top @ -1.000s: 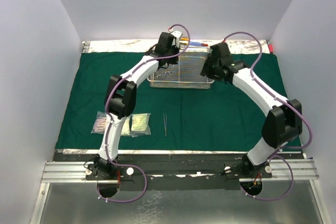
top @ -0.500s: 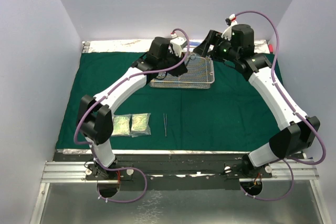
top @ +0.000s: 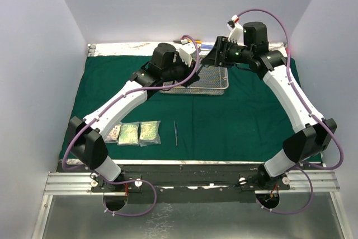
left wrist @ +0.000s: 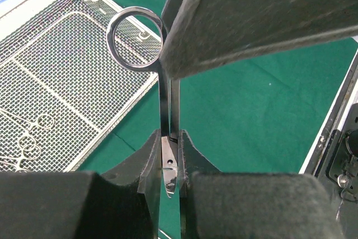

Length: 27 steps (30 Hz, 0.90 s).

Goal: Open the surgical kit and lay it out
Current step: Place the medical item in the surgical kit.

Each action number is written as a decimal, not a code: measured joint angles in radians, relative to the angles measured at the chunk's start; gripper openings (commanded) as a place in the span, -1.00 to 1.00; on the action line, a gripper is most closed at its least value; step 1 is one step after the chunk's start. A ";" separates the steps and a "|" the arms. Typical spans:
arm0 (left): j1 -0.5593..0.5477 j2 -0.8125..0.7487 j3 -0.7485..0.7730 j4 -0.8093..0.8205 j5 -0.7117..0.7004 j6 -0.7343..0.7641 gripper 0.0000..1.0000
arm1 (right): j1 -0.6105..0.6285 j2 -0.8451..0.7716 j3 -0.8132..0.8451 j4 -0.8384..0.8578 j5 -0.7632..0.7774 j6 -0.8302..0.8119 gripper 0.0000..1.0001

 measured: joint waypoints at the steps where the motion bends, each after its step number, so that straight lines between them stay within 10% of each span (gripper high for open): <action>1: -0.002 -0.002 0.002 0.000 0.000 0.003 -1.00 | 0.000 0.006 0.000 -0.006 -0.016 -0.001 0.05; 10: -0.005 -0.018 0.005 -0.017 0.001 0.026 -1.00 | 0.000 0.019 0.005 0.000 -0.127 0.028 -0.98; 16: -0.004 -0.026 0.060 -0.056 -0.027 -0.032 0.39 | 0.000 0.004 -0.003 0.050 -0.135 0.049 -0.99; 27: 0.051 -0.055 0.146 -0.059 -0.137 -0.437 0.49 | 0.000 -0.175 -0.159 0.324 0.061 -0.051 -0.99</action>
